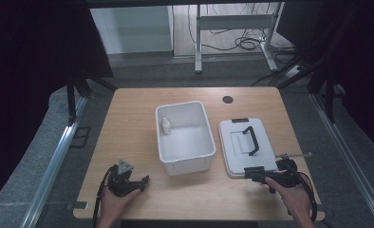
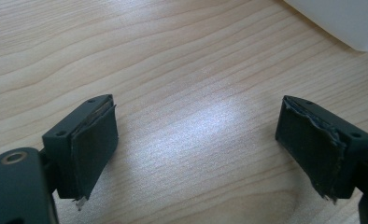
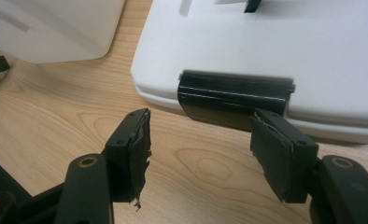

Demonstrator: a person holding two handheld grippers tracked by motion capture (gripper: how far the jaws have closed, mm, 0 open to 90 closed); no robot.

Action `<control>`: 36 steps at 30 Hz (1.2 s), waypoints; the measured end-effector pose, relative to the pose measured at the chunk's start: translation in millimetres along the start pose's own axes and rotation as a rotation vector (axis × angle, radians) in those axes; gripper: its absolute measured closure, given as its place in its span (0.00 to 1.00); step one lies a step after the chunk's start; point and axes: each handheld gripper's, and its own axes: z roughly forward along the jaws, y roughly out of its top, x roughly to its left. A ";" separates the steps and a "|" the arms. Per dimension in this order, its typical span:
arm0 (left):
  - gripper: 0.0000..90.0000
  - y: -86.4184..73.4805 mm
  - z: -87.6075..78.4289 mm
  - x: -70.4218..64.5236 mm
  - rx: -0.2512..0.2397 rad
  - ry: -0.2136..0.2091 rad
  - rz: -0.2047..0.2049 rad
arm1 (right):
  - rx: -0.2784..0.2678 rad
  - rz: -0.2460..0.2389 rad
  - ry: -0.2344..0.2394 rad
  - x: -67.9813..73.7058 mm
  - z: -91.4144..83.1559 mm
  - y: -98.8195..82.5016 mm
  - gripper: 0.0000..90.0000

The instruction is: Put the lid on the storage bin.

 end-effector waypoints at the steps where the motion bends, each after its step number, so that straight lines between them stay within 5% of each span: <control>1: 0.14 -0.1 0.0 -0.3 0.000 0.002 -0.001 | -0.002 -0.001 0.000 -0.1 -0.5 -0.3 0.43; 22: 0.14 -1.3 -1.1 -2.9 -0.001 0.005 -0.006 | -0.021 -0.005 0.024 6.5 -6.3 9.7 0.43; 36: 0.14 -1.9 -1.5 -2.0 -0.001 -0.002 0.002 | -0.028 -0.009 -0.011 19.1 -13.1 41.3 0.43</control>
